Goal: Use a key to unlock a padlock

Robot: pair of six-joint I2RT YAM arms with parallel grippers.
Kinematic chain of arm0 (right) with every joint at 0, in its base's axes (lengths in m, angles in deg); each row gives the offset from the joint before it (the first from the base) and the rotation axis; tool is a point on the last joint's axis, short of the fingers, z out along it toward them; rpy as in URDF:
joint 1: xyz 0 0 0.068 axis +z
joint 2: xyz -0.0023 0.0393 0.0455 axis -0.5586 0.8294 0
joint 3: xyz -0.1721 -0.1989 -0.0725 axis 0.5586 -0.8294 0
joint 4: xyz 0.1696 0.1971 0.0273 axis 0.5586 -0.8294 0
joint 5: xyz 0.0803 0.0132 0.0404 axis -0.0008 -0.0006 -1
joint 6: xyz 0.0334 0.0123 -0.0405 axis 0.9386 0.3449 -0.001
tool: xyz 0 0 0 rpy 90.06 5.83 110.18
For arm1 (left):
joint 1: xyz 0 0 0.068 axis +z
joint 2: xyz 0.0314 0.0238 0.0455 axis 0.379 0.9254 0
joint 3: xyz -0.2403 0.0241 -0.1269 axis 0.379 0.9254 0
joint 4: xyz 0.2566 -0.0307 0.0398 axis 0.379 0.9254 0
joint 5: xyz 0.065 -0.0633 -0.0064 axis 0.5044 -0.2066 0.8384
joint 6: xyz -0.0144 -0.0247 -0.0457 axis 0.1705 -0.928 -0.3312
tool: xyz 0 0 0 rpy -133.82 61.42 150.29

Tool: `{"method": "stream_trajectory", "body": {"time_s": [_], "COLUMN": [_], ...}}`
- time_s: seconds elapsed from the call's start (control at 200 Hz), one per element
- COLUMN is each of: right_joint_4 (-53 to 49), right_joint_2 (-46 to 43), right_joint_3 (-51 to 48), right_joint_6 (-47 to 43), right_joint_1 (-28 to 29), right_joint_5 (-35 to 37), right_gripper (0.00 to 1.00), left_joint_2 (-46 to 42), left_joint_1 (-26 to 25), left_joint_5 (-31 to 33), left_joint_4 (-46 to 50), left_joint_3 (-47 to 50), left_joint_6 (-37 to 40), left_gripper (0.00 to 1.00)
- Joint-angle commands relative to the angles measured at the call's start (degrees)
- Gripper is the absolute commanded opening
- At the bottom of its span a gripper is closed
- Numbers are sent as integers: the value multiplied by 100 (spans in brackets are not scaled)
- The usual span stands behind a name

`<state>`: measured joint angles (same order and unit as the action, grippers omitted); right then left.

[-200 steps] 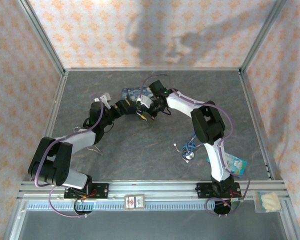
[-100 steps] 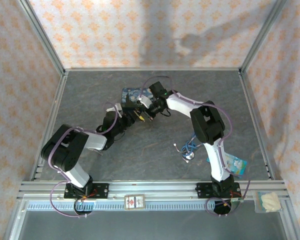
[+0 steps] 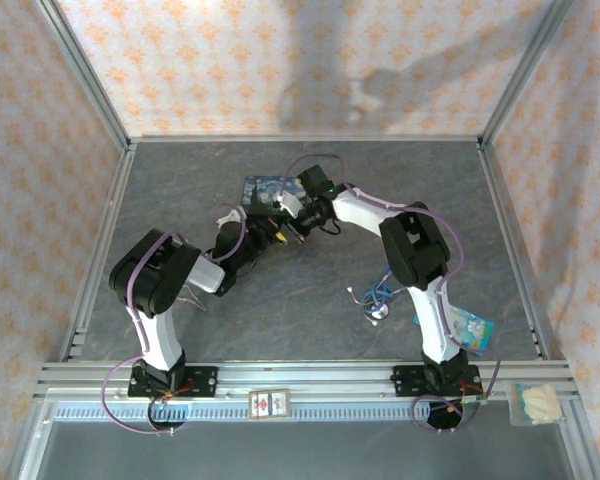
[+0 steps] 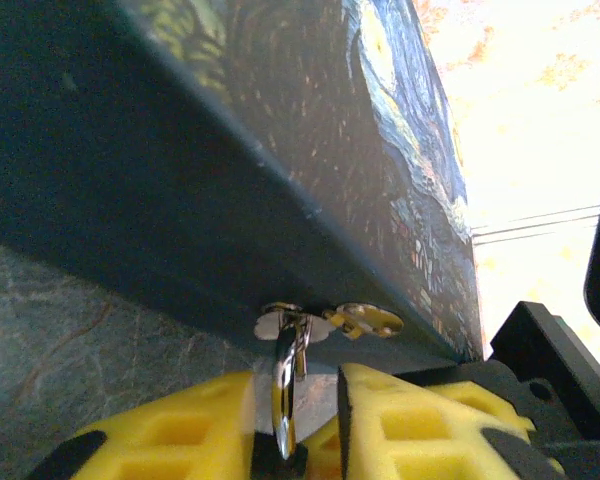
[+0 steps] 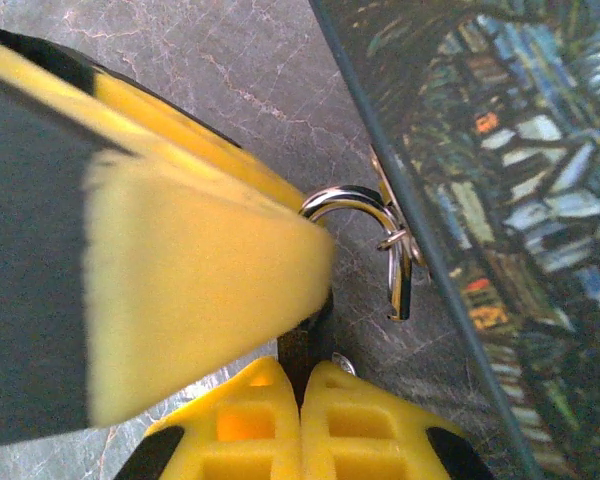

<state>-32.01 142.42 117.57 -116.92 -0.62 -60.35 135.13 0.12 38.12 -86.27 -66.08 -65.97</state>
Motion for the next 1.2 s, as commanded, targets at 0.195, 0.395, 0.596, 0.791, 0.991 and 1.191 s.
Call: {"method": "stream_trajectory", "body": {"time_s": [0.195, 0.395, 0.596, 0.791, 0.991, 1.191], "right_joint_4": [-86, 225, 501, 998, 1944, 2724], "right_joint_2": [-210, -389, -1004, -1940, -2408, -1870], "right_joint_3": [-178, -317, -674, -1402, -1907, -1701], "right_joint_6": [134, 364, 834, 1733, 3767, 4963], "right_joint_1": [65, 62, 59, -35, -390, -416], "right_joint_5": [-57, 42, 260, 896, 2429, 2781], "right_gripper": [0, 0, 36, 48, 51, 54], "left_joint_2": [238, 500, 430, 426, 341, 339], "left_joint_1": [-54, -51, -47, -43, -39, -38], "left_joint_5": [200, 89, 100, 58, 21, 42], "left_joint_4": [-269, -409, -467, -571, -633, -715], "left_joint_3": [-266, -261, -154, -129, -68, -13], "left_joint_6": [202, 185, 229, 202, 224, 209], "left_gripper": [13, 0, 0, 0, 0, 0]}}
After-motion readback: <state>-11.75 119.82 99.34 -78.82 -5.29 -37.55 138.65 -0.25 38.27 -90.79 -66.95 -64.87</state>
